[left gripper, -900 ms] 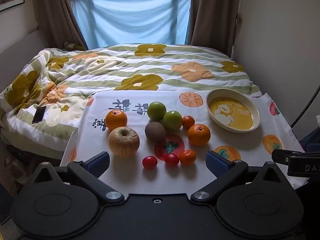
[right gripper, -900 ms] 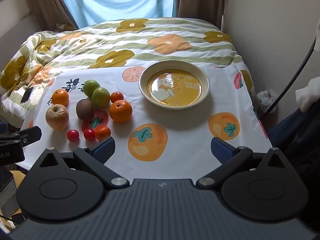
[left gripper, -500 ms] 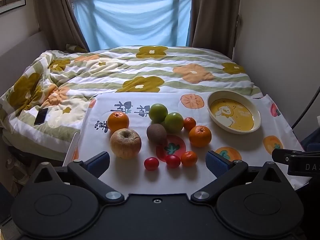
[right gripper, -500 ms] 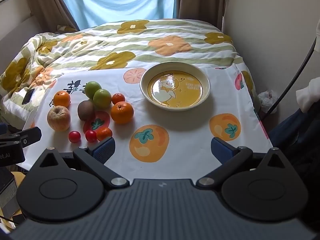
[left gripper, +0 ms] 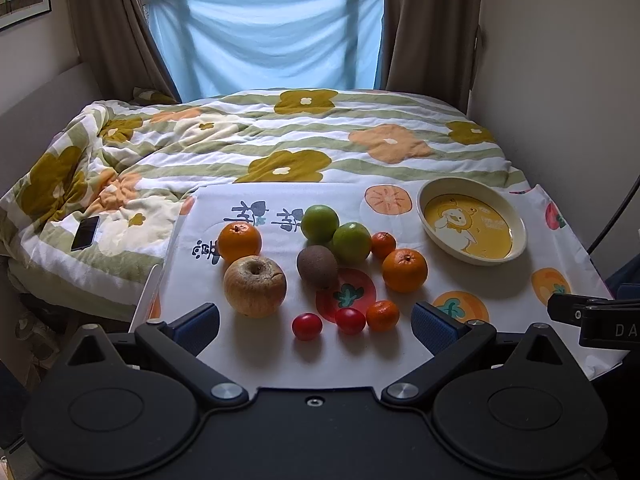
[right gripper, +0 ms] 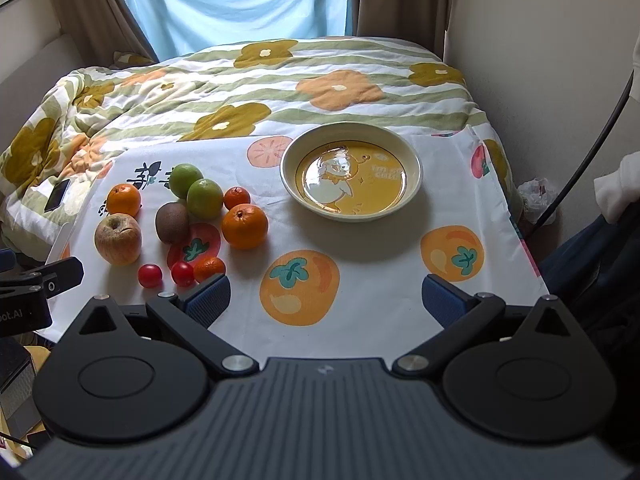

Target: Organize fruits

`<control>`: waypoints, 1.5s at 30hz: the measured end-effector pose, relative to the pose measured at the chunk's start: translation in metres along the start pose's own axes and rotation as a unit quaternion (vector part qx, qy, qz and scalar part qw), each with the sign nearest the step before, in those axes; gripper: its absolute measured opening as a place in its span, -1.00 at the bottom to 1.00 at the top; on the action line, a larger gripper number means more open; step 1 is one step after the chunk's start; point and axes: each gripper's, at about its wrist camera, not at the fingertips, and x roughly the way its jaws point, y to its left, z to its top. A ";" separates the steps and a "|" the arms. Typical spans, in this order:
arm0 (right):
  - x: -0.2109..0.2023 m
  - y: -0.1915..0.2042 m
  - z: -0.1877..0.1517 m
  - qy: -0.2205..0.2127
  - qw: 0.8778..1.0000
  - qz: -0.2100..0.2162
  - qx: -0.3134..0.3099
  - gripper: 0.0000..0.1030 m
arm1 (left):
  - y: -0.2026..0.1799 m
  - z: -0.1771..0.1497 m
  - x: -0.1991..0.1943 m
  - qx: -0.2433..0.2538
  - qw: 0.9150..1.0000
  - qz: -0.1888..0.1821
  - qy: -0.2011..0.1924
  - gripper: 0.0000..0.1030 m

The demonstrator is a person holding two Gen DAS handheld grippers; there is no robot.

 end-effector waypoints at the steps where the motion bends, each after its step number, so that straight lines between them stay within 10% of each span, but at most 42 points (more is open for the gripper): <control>1: 0.000 0.000 0.000 0.000 1.000 0.000 0.000 1.00 | 0.001 0.000 0.000 0.000 1.000 0.001 0.000 1.00; 45: 0.003 0.001 -0.001 0.002 1.000 0.001 -0.001 1.00 | 0.000 0.004 0.002 0.004 1.000 0.010 -0.007 1.00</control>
